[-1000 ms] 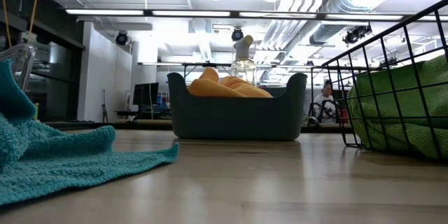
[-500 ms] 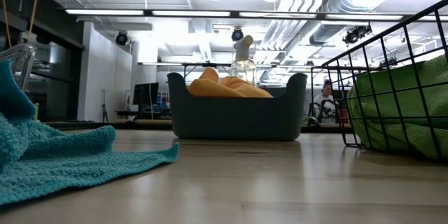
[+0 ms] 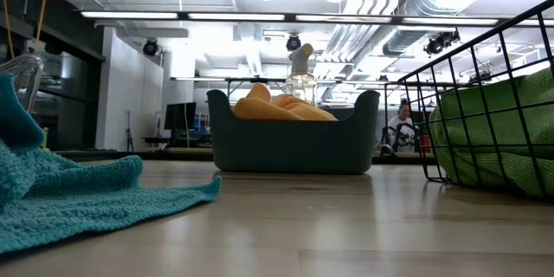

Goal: Sort microfiber towel by color & place in baskets
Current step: Put the top blue towel into the transparent bin, then put the blue towel into the transparent bin

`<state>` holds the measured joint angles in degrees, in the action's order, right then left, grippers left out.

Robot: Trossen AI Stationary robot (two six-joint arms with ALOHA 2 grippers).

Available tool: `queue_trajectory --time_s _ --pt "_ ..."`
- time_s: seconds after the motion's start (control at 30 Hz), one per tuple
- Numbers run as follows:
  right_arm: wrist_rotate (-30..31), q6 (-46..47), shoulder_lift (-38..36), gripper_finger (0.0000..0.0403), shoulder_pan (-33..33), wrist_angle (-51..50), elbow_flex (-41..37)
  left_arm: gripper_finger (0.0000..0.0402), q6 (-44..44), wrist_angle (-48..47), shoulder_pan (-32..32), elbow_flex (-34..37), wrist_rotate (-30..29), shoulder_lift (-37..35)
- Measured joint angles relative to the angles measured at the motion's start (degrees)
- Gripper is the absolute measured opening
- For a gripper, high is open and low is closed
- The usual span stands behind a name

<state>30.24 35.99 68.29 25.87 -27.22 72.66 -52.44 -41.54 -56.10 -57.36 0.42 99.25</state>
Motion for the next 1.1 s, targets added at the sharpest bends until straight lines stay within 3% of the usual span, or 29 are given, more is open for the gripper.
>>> queue_trajectory --time_s 0.27,0.6,0.73,0.8,0.93,1.1 --pt "0.01 0.00 0.00 0.0264 0.00 -0.85 0.00 0.0095 -1.61 -2.03 2.49 0.35 2.21 -4.57" --pt "0.02 -0.26 0.00 0.0264 0.00 -0.85 0.00 0.0207 -7.13 -5.20 5.64 0.31 7.45 -21.07" --pt "0.03 -0.93 0.00 0.0264 0.00 -0.87 0.00 0.0229 -10.54 -4.94 8.12 0.30 7.84 -27.46" --pt "0.04 -1.39 0.00 0.0264 0.00 -0.87 0.00 0.0231 -11.60 -4.86 10.26 -0.38 5.27 -29.42" --pt "0.04 -1.49 0.00 0.0264 0.00 -0.87 0.00 0.0231 -7.09 -4.79 16.11 -4.38 -1.57 -28.44" --pt "0.02 -1.51 0.00 0.0264 0.00 -0.87 0.00 0.0230 10.40 -5.74 22.47 -12.48 -2.00 -18.61"
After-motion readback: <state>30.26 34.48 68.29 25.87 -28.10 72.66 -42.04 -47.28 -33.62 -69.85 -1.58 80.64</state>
